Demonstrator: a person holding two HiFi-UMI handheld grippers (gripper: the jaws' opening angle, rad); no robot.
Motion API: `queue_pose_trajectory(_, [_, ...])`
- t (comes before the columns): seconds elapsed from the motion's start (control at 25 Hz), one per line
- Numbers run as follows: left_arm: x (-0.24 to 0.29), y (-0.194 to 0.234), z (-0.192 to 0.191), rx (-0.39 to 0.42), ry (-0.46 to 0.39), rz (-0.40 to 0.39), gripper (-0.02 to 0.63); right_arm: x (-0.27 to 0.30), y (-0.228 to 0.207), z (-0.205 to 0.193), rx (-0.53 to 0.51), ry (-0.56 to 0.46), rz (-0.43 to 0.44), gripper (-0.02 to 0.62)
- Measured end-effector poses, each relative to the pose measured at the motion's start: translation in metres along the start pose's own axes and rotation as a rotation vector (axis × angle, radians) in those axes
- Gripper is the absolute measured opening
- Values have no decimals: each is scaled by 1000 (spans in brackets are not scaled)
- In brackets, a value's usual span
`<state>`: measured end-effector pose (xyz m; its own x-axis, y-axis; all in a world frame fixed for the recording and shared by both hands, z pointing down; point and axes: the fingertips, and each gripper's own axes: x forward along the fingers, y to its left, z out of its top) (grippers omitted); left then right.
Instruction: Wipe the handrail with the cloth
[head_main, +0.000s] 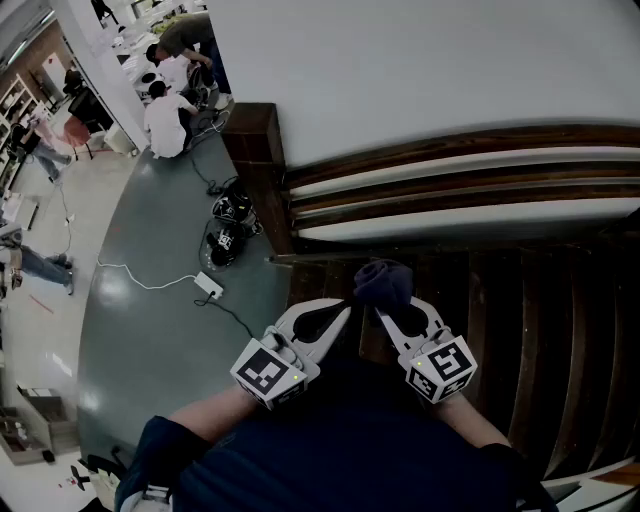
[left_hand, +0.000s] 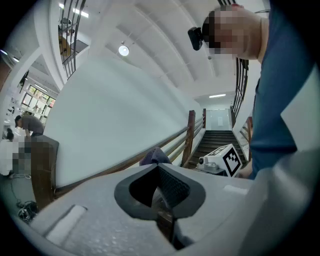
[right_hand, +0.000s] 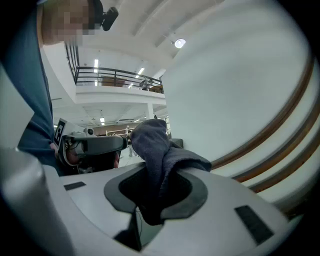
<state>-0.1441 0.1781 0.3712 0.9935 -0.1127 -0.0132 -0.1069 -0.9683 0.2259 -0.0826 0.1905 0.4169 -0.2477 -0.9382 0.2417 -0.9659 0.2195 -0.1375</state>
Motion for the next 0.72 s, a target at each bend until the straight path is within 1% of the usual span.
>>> queue_pose_trajectory(0.32, [0, 1, 1, 27, -7, -9, 3, 0, 0, 2, -2, -2, -3, 87])
queue_pose_trajectory(0.4, [1, 1, 3, 12, -7, -7, 3, 1, 0, 2, -3, -1, -3, 87])
queue_pose_trajectory(0.56, [-1, 0, 0, 17, -13, -13, 3, 0, 0, -1, 18, 5, -2, 87])
queue_pose_trajectory(0.72, [-1, 1, 0, -3, -12, -11, 3, 1, -1, -3, 24, 10, -7, 87])
